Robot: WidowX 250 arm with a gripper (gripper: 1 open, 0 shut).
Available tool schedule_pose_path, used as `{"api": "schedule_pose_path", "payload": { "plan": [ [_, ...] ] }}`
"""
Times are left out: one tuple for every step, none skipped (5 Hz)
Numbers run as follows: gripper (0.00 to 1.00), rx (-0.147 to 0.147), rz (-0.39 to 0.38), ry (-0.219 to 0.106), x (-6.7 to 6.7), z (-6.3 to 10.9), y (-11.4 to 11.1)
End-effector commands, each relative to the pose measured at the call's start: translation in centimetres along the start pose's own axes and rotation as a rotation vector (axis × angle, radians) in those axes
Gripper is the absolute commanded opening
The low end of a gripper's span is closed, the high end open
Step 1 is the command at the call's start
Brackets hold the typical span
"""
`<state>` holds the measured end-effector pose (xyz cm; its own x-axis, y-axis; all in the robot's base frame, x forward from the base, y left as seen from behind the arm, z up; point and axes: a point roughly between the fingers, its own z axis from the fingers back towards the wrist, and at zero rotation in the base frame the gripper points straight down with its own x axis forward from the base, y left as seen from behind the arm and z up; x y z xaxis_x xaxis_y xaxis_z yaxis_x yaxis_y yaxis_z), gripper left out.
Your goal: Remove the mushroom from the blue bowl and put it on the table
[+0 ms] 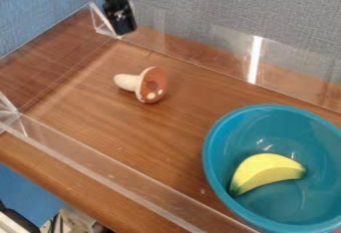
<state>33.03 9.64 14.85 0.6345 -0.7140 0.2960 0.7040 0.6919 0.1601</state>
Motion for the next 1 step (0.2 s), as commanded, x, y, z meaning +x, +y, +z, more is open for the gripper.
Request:
{"api": "schedule_pose_path", "payload": {
  "plan": [
    [1.00, 0.024, -0.097, -0.041, 2.11, 2.02, 0.55]
  ]
}}
